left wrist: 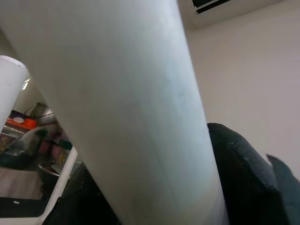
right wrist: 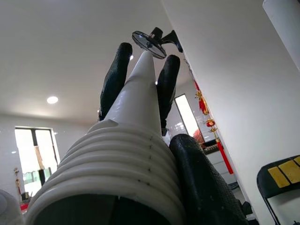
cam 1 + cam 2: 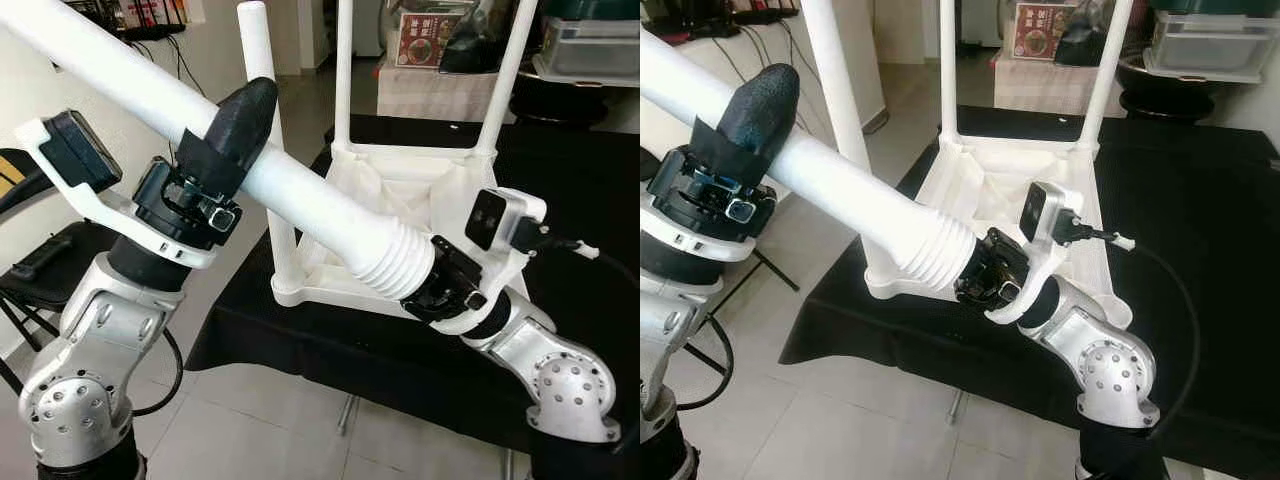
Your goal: Building children table
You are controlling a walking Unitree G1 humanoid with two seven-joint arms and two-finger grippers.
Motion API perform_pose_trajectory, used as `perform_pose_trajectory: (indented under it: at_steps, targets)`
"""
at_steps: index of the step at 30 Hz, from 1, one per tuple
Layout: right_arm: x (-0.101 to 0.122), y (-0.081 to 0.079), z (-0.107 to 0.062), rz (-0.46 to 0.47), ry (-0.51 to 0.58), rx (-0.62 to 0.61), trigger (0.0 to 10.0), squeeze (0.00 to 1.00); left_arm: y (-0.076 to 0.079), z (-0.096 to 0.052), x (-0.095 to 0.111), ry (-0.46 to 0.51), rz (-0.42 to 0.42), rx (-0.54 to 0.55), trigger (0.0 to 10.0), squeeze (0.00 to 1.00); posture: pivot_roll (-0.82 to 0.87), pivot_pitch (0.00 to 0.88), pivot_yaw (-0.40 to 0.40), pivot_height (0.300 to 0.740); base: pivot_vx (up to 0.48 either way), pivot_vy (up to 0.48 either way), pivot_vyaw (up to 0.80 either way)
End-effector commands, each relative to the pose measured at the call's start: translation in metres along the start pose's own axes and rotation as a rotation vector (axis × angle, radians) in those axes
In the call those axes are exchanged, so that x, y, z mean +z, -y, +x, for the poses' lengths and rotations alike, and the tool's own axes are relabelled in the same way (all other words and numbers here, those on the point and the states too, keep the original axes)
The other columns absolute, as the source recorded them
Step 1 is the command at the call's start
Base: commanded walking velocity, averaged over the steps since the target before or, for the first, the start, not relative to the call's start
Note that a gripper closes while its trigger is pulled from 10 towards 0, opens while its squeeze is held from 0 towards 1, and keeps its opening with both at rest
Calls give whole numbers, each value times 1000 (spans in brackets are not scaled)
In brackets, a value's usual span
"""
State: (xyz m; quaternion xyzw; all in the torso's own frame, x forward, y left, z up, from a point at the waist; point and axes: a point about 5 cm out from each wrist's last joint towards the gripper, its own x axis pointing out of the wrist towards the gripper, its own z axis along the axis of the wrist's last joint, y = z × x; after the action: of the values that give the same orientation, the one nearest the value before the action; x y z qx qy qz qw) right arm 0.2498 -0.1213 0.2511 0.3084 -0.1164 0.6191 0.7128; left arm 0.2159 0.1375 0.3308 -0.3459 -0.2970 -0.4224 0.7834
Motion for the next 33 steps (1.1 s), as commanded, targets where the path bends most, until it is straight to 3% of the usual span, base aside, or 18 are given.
perform_pose_trajectory:
  at_steps: [1,2,3,5,8,9,10,12,13,15,16,18,20,23,24,25,28,33]
  targets:
    - [-7,16,-13,8,-19,-186,10000,0,6,1,14,74,48,-24,0,0,-58,21,17,740,0,0,0]
    - [-8,18,-13,18,-12,-197,10000,0,5,1,16,87,45,-16,0,0,-58,20,17,740,0,0,0]
    - [-10,18,-15,28,-15,-199,10000,1000,4,0,18,98,46,-6,0,0,-58,20,17,740,0,0,0]
    - [-10,18,-15,28,-15,-199,10000,1000,4,0,18,98,46,-6,0,0,-58,20,17,740,0,0,0]
    - [-19,24,-35,28,-75,-253,10000,1000,-3,2,29,135,70,31,0,0,-53,19,11,740,0,0,0]
    - [-25,27,-47,-3,-157,-295,10000,1000,-5,3,34,133,93,34,0,0,-56,19,13,740,0,0,0]
    - [-25,27,-47,-3,-157,-295,10000,1000,-5,3,34,133,93,34,0,0,-56,19,13,740,0,0,0]
    - [-37,30,-67,-94,-372,-354,10000,1000,-7,5,41,113,116,21,0,0,-58,18,16,740,0,0,0]
    - [-37,30,-67,-94,-372,-354,10000,1000,-7,5,41,113,116,21,0,0,-58,18,16,740,0,0,0]
    - [-46,32,-83,-188,-580,-379,10000,1000,-7,7,42,71,123,-2,0,0,-58,17,16,740,0,0,0]
    - [-46,32,-83,-188,-580,-379,10000,1000,-7,7,42,71,123,-2,0,0,-58,17,16,740,0,0,0]
    - [-46,33,-100,-283,-787,-404,10000,1000,-8,8,32,-33,113,-23,0,0,-60,18,21,740,0,0,0]
    - [-45,34,-106,-322,-857,-411,10000,1000,-9,8,27,-74,106,-27,0,0,-62,19,26,740,0,0,0]
    - [-38,32,-110,-359,-904,-406,10000,1000,-10,6,15,-153,117,-37,0,0,-63,19,30,740,0,0,0]
    - [-21,28,-106,-391,-892,-384,10000,1000,-13,1,1,-229,108,-35,0,0,-63,25,35,740,0,0,0]
    - [-21,28,-106,-391,-892,-384,10000,1000,-13,1,1,-229,108,-35,0,0,-63,25,35,740,0,0,0]
    - [12,9,-91,-413,-841,-263,10000,1000,-22,-16,-23,-362,59,-24,0,0,-67,33,40,740,0,0,0]
    - [21,-2,-87,-415,-893,-155,10000,1000,-23,-28,-32,-441,31,-50,0,0,-61,44,39,740,0,0,0]
